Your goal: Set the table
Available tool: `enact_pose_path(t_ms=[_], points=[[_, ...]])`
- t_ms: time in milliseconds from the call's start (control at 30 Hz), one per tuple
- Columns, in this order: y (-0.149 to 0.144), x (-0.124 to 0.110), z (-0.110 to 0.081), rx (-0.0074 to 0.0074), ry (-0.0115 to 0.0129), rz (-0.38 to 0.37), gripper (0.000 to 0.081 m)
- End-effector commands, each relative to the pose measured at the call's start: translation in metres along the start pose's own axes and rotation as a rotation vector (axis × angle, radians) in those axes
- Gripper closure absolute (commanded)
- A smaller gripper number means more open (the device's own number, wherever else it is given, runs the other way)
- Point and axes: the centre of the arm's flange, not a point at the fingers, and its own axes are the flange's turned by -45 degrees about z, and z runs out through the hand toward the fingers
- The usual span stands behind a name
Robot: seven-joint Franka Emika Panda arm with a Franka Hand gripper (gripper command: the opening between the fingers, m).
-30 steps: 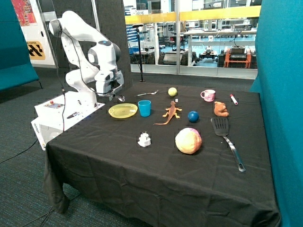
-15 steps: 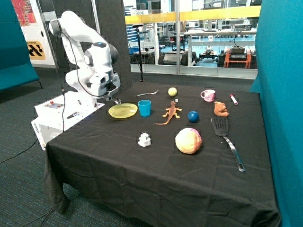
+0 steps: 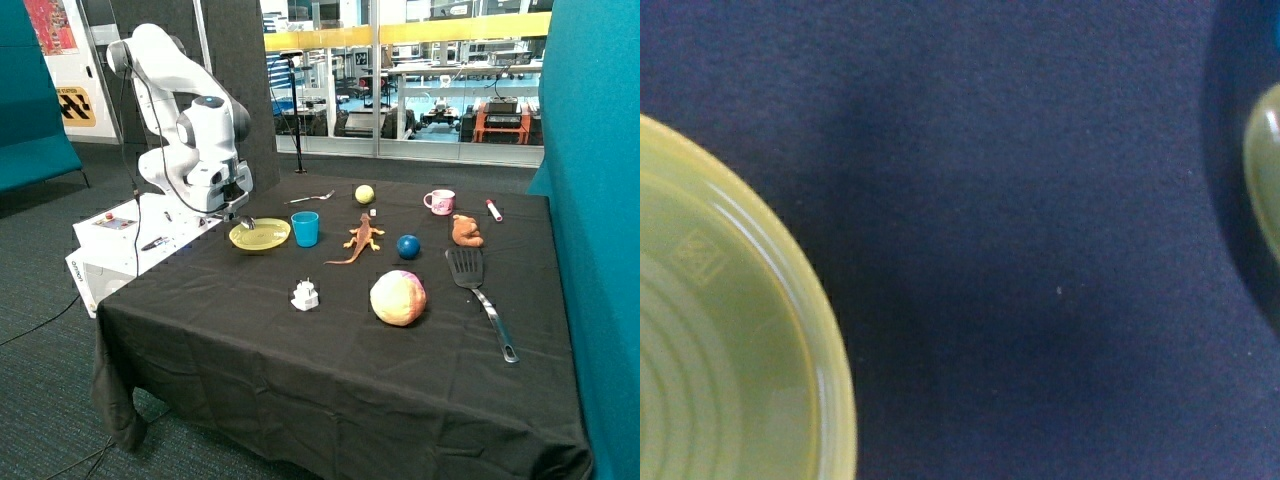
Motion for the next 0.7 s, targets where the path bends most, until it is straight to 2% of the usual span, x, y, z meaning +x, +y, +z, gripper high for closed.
enact_pose_path(t_ms=[0, 667], points=[[0.014, -0.005, 0.01, 0.0052, 0.0008, -0.003, 0.0808], [0.023, -0.01, 0.048, 0.0052, 0.0008, -0.016, 0.0808]])
